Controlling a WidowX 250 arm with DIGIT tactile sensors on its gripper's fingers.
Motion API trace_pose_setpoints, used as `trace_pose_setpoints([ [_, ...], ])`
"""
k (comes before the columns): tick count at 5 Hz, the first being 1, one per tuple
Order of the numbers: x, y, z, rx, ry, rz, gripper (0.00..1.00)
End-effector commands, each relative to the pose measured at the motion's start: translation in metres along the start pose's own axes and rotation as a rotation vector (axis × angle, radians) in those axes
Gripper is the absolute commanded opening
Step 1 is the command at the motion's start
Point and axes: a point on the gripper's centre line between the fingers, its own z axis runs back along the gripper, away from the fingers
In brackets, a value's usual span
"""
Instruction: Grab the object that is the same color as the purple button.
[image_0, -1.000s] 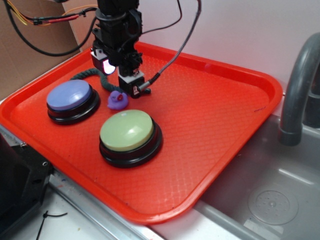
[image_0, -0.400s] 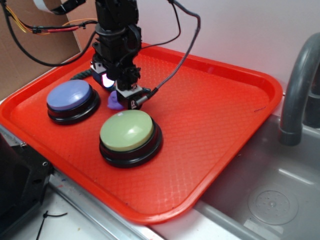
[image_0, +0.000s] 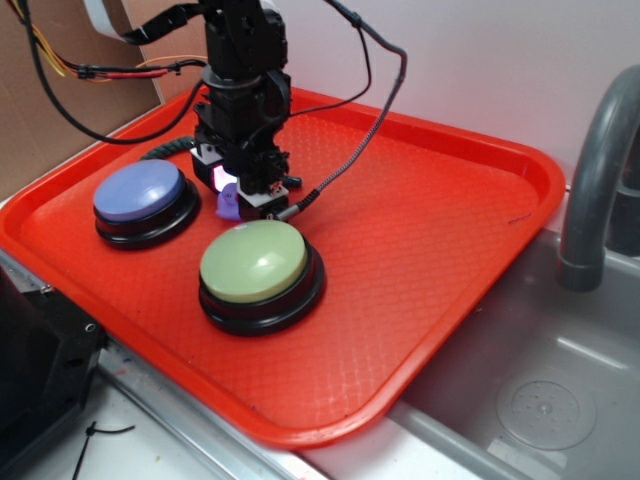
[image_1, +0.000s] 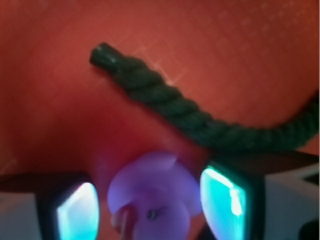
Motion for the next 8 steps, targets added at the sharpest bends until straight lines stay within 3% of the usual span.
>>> trace_pose_setpoints([
  [1, 0.005, 0.007, 0.014, 0.001, -0.046, 0.036, 0.00],
  [2, 0.004, 0.011, 0.025, 0.021, -0.065, 0.065, 0.00],
  [3, 0.003, 0.024, 0.047, 0.006, -0.073, 0.114, 0.00],
  [4, -0.001, 0.046, 0.079, -0.047, -0.078, 0.152, 0.00],
  [5, -0.012, 0.058, 0.120, -0.053, -0.172, 0.165, 0.00],
  [6, -0.029, 0.061, 0.149, -0.100, -0.251, 0.178, 0.00],
  [7, -0.050, 0.057, 0.165, -0.099, -0.320, 0.191, 0.00],
  [8, -0.052, 0.057, 0.164, -0.124, -0.292, 0.183, 0.00],
])
